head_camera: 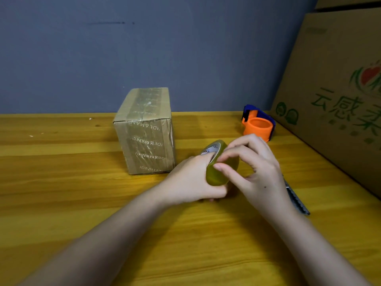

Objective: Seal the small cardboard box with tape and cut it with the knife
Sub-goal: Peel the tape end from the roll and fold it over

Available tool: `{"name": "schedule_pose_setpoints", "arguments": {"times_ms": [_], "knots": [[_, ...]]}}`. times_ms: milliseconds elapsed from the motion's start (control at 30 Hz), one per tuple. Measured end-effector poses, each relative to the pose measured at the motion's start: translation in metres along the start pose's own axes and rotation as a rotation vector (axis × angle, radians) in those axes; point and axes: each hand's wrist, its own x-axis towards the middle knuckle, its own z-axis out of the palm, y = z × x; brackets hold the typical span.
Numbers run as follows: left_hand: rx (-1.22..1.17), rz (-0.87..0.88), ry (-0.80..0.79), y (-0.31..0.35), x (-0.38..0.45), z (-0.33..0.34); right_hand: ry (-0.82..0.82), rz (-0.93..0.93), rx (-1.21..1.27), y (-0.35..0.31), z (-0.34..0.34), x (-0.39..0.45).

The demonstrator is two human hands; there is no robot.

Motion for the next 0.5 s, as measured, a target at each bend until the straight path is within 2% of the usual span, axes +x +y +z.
{"name": "schedule_pose_setpoints", "arguments": {"times_ms": [233, 500], "knots": [[0.028, -0.016, -0.024, 0.0027, -0.0003, -0.0031, -0.014, -0.065, -0.212, -0.0033, 0.0064, -0.0021], [0.035, -0.012, -0.034, 0.0027, 0.0002, -0.0034, -0.051, -0.074, -0.153, -0.0020, 0.0053, -0.0010]]}}
